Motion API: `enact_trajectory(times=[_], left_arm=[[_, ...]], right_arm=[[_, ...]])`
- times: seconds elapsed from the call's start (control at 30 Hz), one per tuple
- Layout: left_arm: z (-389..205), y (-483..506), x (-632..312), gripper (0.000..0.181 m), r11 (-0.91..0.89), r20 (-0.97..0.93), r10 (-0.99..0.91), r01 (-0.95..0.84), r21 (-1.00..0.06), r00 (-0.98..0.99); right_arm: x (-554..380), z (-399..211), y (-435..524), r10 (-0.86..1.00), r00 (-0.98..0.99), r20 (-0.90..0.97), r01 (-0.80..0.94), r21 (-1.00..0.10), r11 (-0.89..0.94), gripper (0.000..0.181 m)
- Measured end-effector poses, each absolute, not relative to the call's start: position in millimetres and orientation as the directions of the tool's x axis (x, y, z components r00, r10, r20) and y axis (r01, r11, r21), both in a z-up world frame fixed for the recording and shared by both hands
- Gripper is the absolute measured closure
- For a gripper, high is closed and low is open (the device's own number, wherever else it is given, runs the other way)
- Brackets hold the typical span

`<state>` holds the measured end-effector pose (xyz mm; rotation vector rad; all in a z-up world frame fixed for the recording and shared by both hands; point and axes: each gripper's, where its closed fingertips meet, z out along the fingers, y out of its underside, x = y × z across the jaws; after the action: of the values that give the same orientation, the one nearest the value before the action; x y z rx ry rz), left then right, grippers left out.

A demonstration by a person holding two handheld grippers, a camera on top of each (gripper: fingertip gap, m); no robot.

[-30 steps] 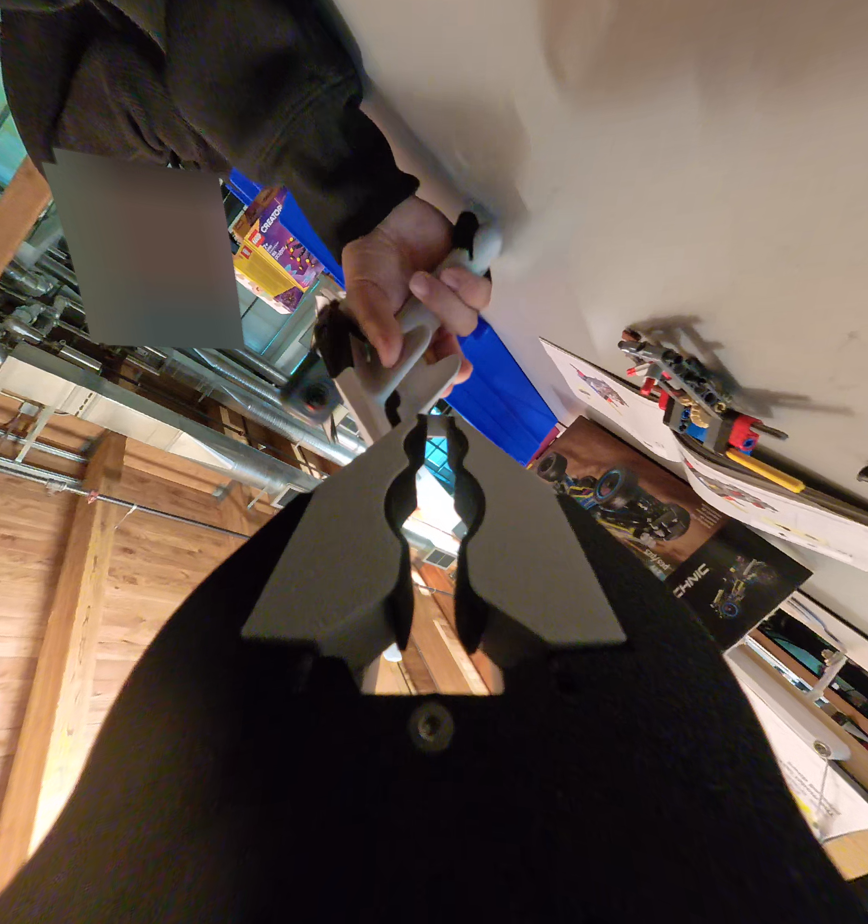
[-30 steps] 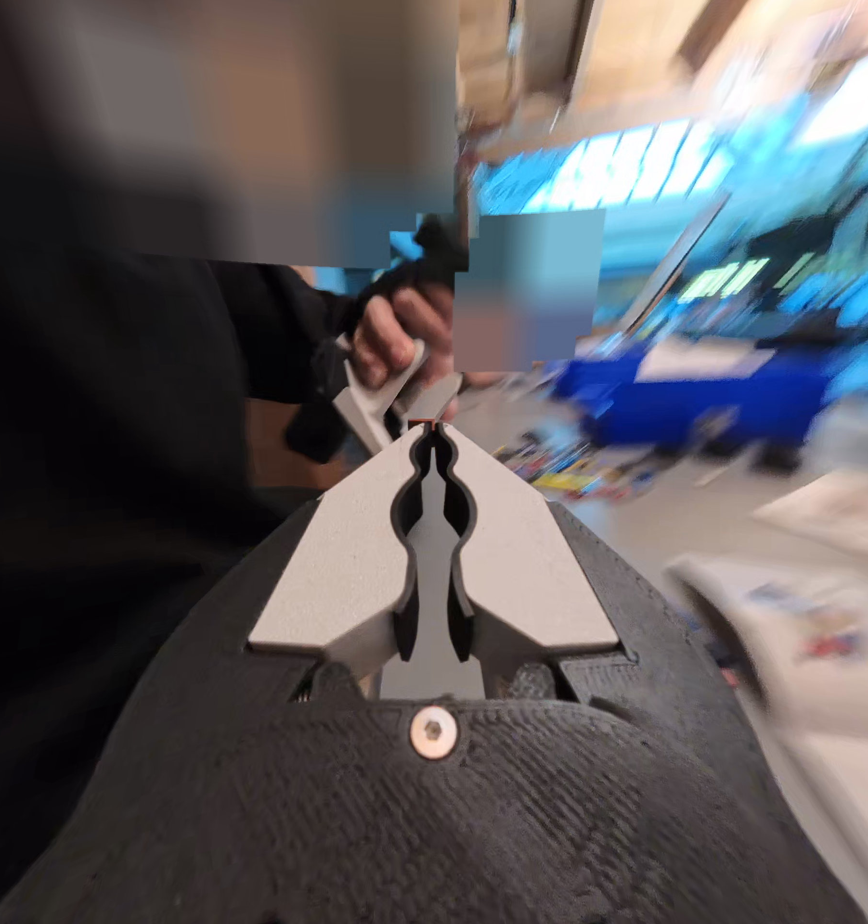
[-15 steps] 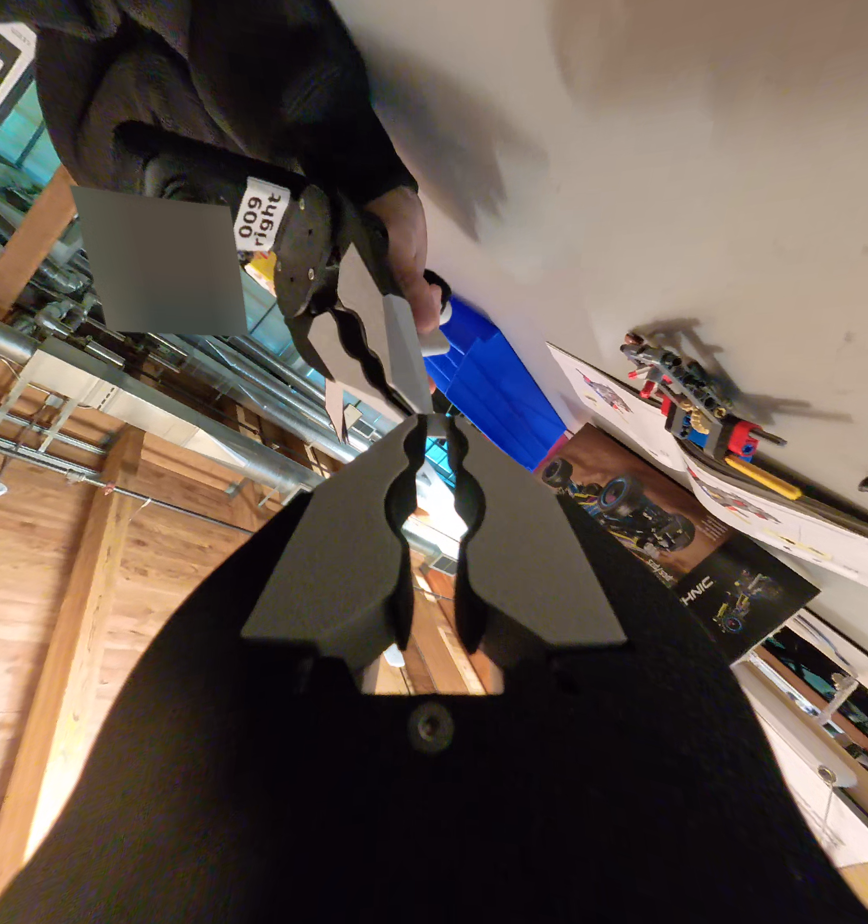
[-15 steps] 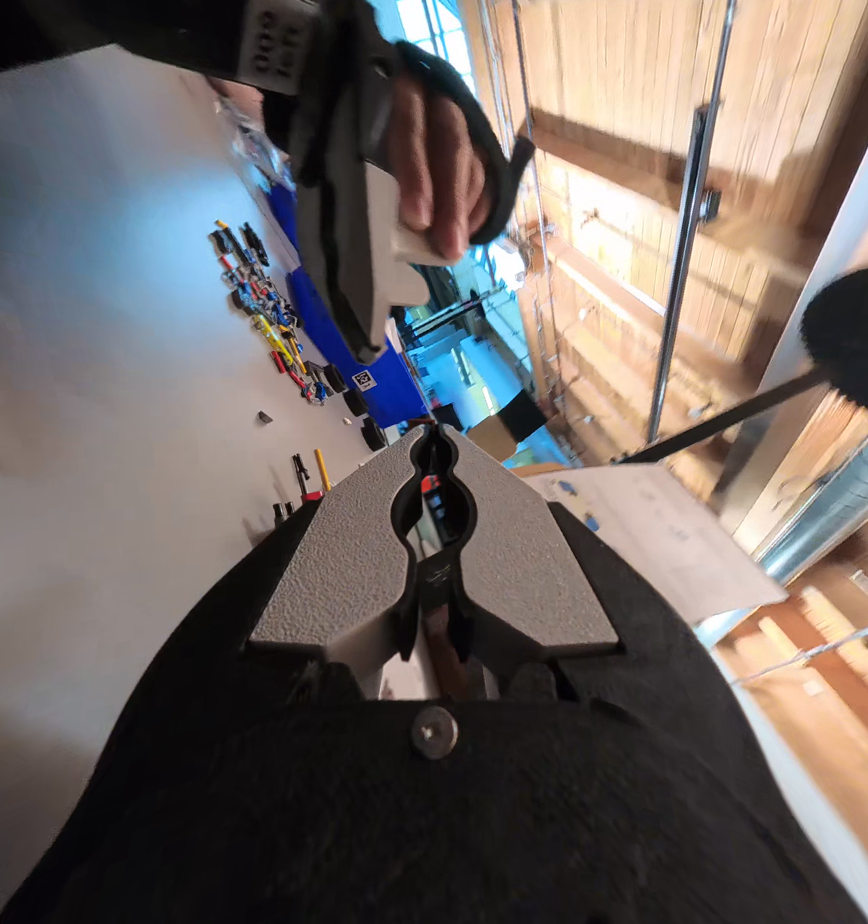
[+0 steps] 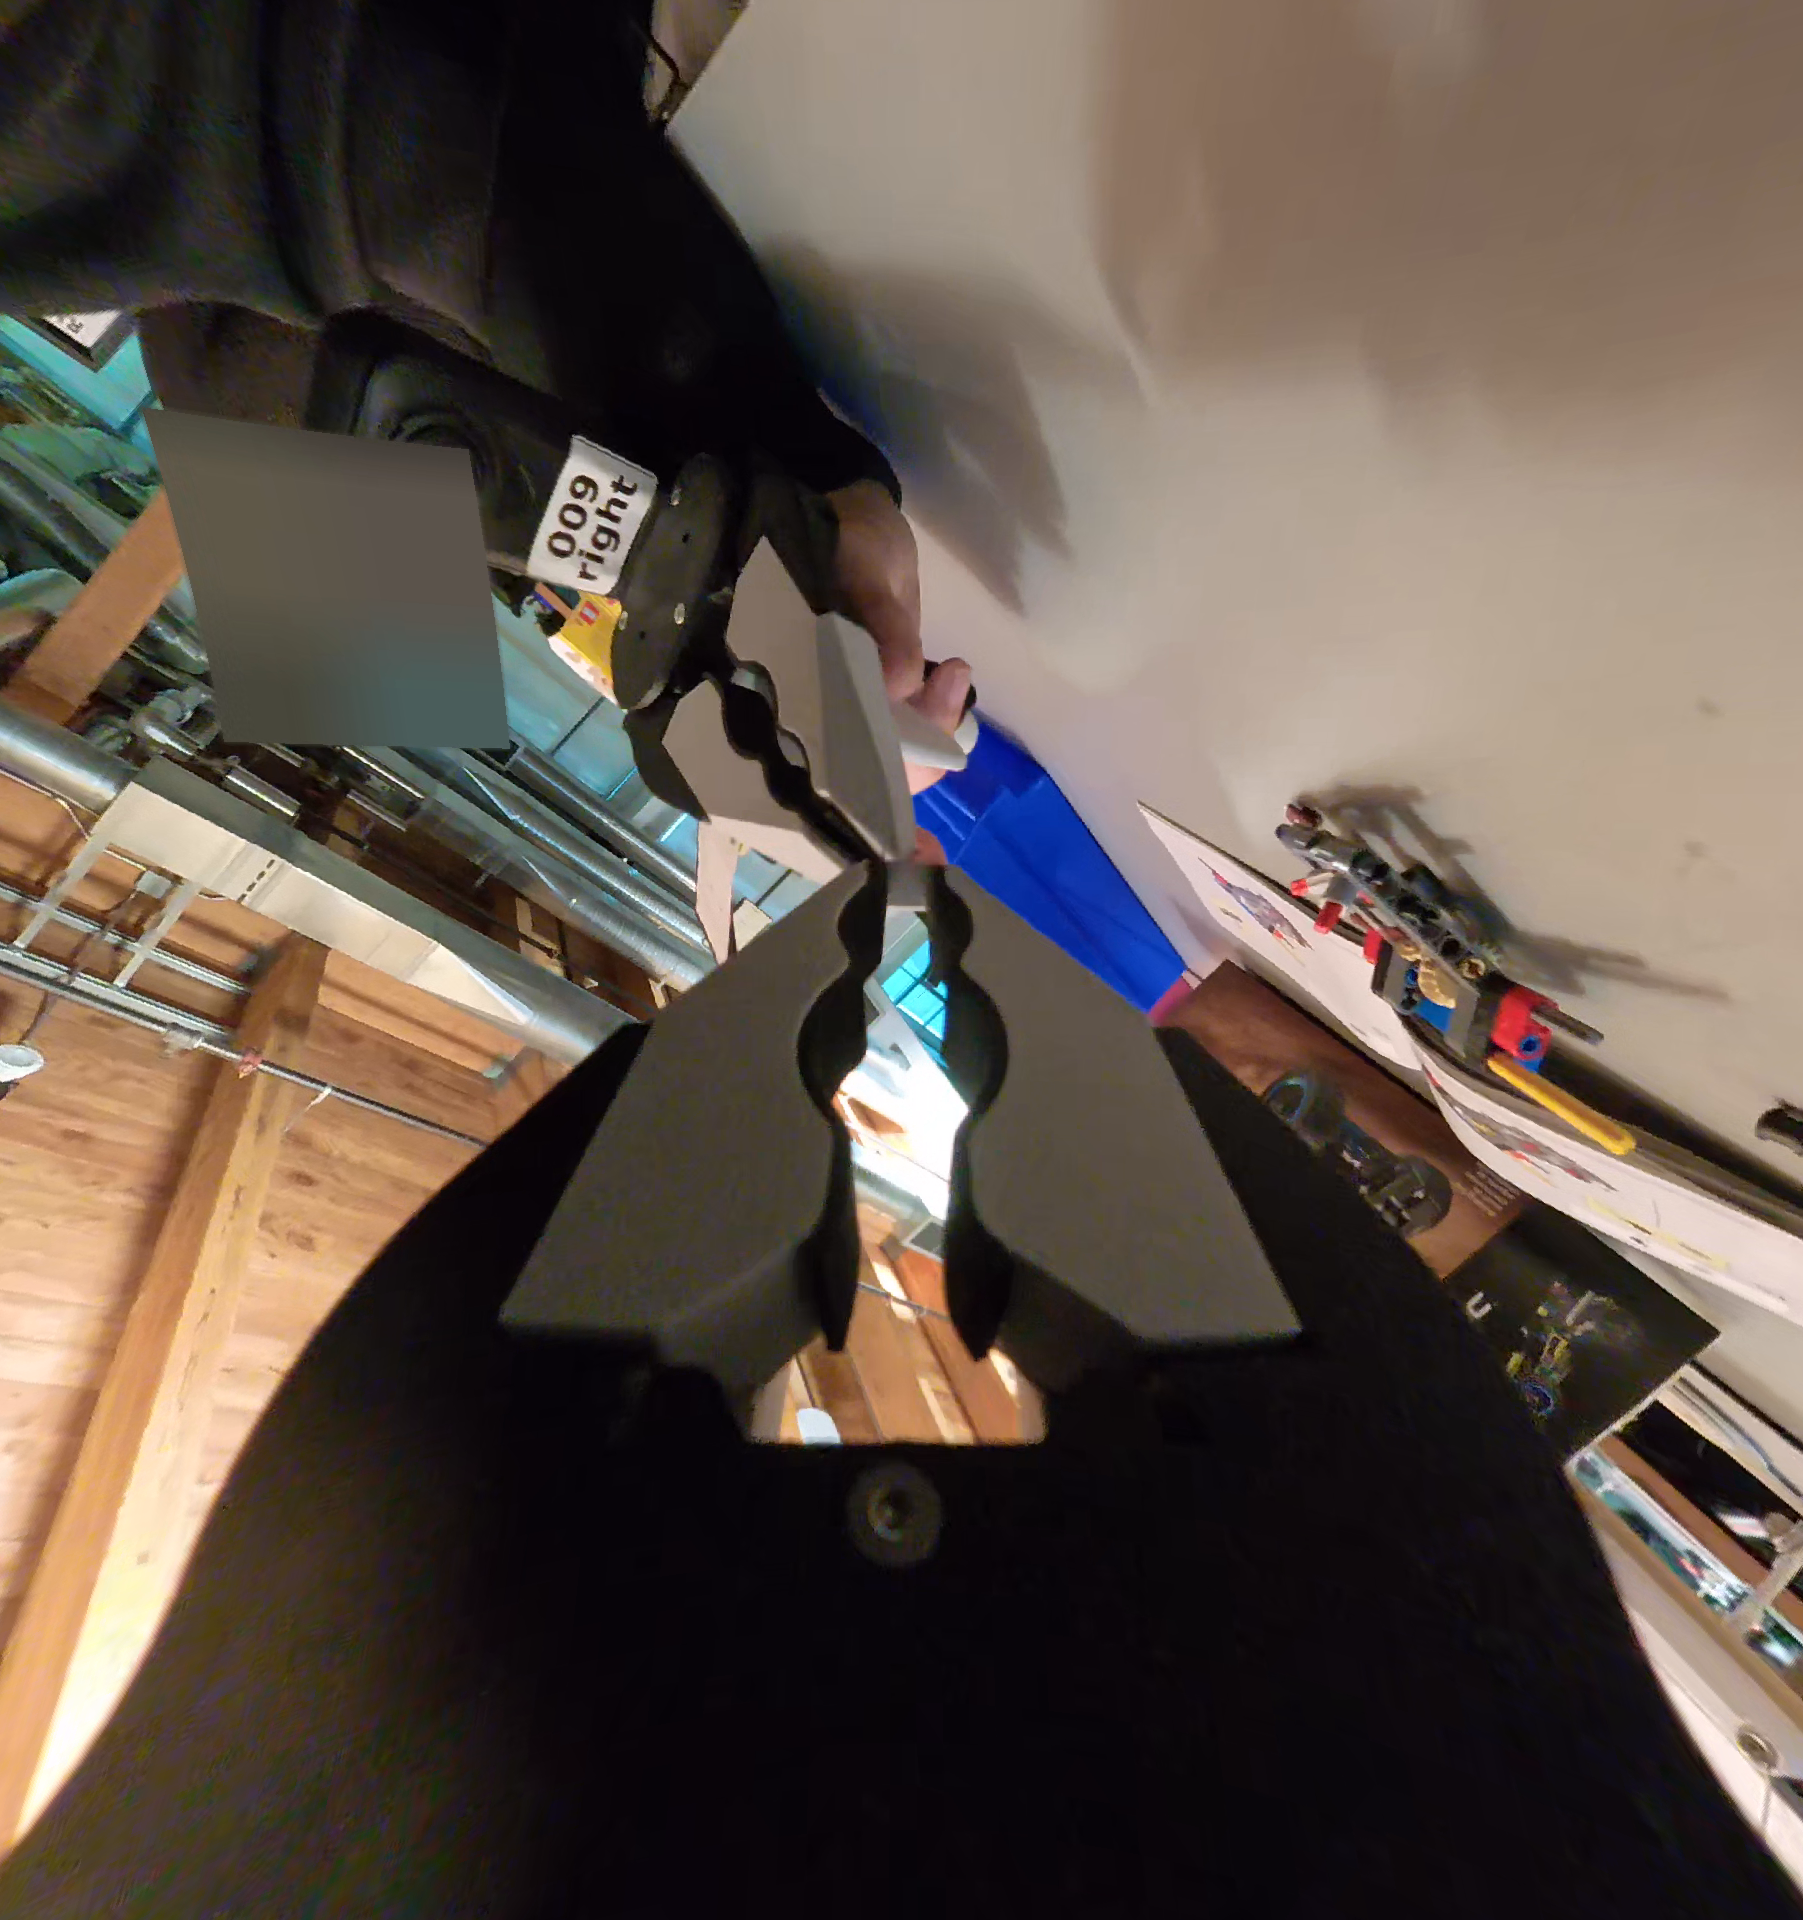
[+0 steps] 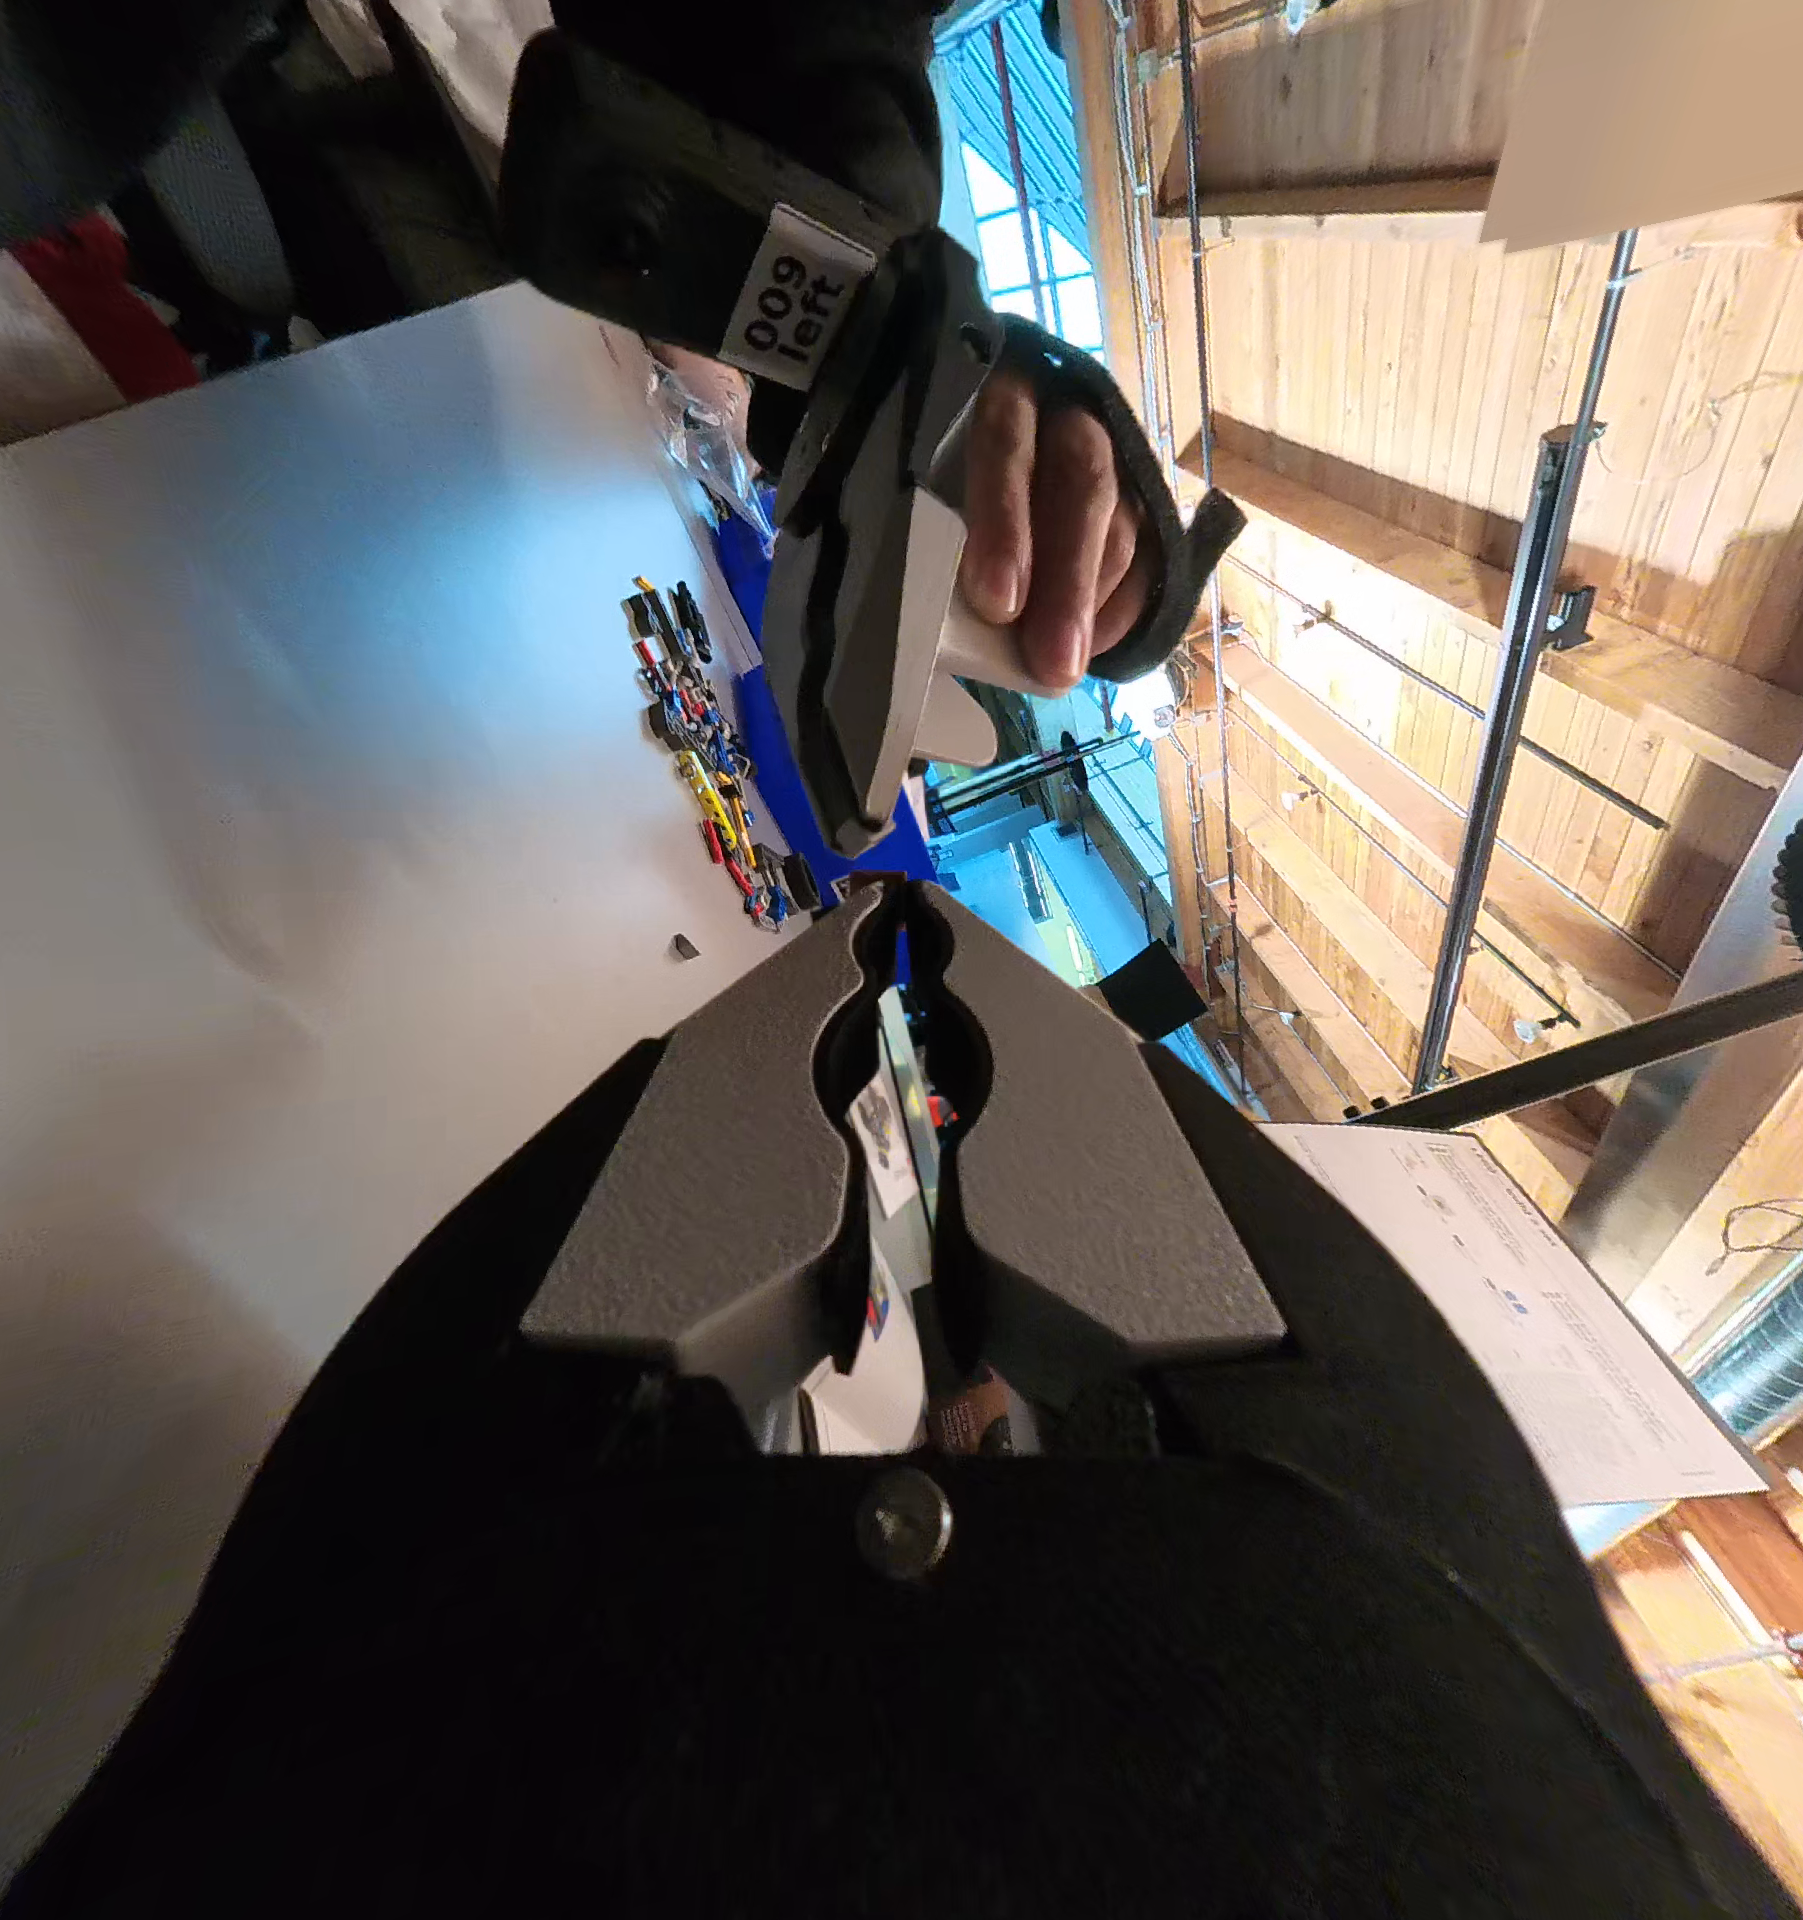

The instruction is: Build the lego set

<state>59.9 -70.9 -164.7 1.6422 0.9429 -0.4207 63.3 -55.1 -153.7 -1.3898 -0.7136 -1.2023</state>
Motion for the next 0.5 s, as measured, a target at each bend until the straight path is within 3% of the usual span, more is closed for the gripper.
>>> enact_trajectory(times=[0.33, 0.5], left_arm=[[-176.8, -65.0, 42.3, 0.176, -0.124, -0.719, 0.356, 0.793, 0.596, 0.597], [-180.7, -61.7, 31.4, 0.176, -0.178, -0.704, 0.343, 0.779, 0.601, 0.622]], right_arm=[[36.4, -160.4, -38.6, -0.137, 0.316, 0.939, 0.935, -0.333, -0.125, 0.181], [26.0, -164.3, -32.8, -0.096, 0.373, 0.923, 0.923, -0.380, -0.066, 0.181]])
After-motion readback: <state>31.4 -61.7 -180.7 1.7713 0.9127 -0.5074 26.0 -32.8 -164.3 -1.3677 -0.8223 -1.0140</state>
